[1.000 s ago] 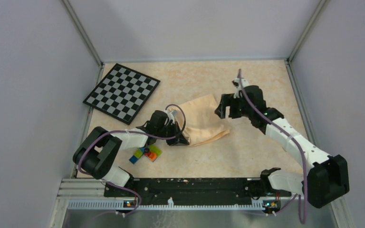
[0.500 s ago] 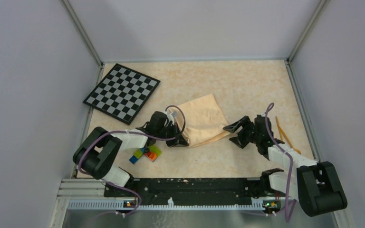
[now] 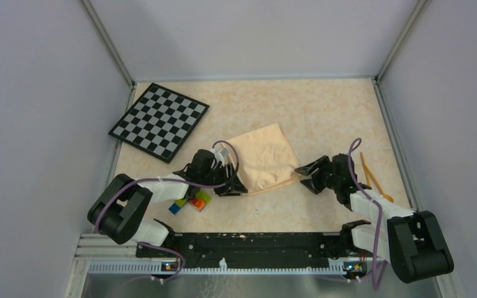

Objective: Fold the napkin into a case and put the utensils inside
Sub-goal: Fold the square-folded napkin at the center of the board, then pick up the square-folded napkin from the center of the board.

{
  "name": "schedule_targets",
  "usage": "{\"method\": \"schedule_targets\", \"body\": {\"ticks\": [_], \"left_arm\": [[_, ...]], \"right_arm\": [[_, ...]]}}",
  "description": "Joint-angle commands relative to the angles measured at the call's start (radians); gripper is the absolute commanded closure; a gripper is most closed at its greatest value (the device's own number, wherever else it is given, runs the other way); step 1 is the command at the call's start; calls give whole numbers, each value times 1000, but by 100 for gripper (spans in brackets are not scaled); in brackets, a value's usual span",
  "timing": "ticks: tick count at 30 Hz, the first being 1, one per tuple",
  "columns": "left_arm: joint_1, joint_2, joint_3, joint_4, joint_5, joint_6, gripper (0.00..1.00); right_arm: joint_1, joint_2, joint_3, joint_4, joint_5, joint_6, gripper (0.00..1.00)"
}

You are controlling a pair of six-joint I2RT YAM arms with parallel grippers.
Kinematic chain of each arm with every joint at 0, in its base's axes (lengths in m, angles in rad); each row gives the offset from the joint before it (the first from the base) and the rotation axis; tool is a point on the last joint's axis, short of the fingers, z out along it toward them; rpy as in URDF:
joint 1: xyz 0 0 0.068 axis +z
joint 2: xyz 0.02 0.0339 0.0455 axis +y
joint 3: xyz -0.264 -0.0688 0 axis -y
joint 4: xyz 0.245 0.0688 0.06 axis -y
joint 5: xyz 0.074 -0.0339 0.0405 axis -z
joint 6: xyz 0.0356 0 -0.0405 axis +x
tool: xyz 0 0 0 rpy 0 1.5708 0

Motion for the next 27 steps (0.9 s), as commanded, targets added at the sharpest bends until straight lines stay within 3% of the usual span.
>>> {"method": "schedule_targets", "body": {"ticks": [1,3,11,13,15,18,27], "left_arm": [[-3,-28,-1,25,-22,3,42],[-3,-15,2,25,-27,4,42],[-3,-3,-11,-25,-72,42,70],[-3,2,-15,-21,-66,44,71],[-3,7,-16,-11,-52,46,62],[-7,12,-9,-10,-35,56,59],[-9,45,-23,-82,-66,132,85]], "right_arm": [[-8,-9,51,-70,33,-51,44],[-8,-18,68,-117,58,-89,44],[-8,10,182,-269,102,-291,46],[-7,37,214,-296,97,-328,46],[-5,53,218,-296,91,-334,46],[-2,61,213,-287,102,-332,47],[19,94,222,-293,98,-342,48]]}}
